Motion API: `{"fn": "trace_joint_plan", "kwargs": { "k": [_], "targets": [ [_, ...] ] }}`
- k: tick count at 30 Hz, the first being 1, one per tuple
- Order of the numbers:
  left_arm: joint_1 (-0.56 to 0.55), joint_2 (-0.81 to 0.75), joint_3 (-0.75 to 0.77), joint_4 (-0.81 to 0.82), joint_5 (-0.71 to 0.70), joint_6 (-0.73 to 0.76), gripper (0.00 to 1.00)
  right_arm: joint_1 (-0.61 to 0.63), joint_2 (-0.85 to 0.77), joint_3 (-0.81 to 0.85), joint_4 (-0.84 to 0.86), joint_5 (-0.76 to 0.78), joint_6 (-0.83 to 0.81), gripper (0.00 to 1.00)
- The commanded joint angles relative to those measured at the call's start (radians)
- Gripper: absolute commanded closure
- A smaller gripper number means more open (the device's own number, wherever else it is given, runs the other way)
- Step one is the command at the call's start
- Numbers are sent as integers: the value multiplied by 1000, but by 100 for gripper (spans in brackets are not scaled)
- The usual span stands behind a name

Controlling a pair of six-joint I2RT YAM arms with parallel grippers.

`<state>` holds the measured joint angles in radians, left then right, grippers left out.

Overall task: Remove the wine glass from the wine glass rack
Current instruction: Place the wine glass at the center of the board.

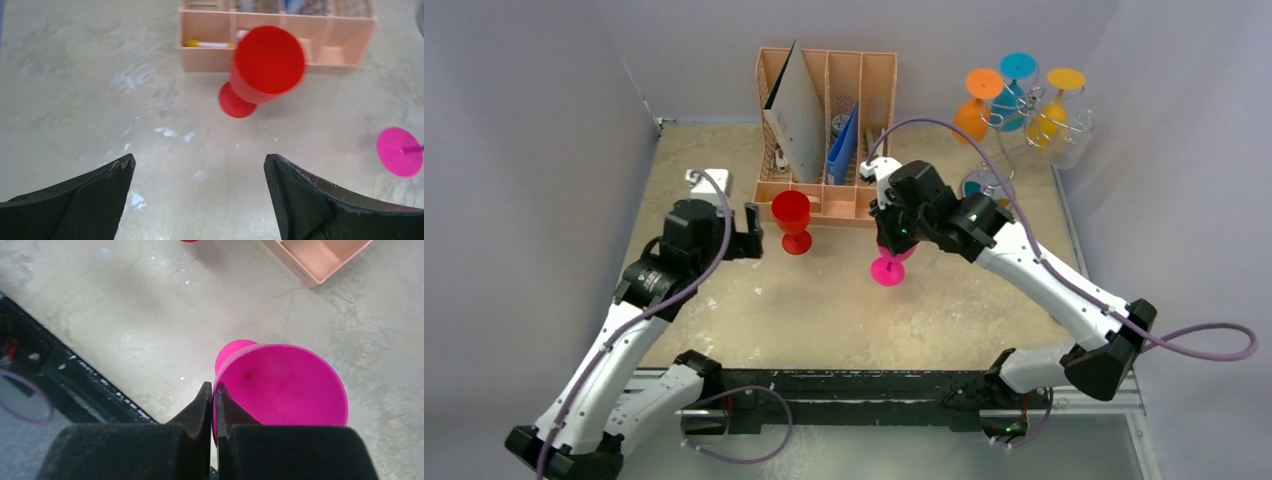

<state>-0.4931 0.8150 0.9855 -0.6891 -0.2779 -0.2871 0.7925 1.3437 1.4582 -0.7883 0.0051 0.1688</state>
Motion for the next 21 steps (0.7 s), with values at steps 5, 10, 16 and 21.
{"fn": "trace_joint_plan", "kwargs": {
  "k": [5, 10, 16, 21],
  "targets": [
    [476, 54, -4, -33, 428, -92, 0, 98, 84, -3, 183, 181, -120, 100],
    [492, 47, -62, 15, 389, -66, 0, 99, 142, 6, 291, 107, -102, 100],
    [492, 12, -142, 66, 361, -44, 0, 98, 273, 100, 300, 111, -61, 100],
    [492, 16, -144, 77, 332, -59, 0, 99, 356, 154, 342, 103, -58, 100]
  ]
}}
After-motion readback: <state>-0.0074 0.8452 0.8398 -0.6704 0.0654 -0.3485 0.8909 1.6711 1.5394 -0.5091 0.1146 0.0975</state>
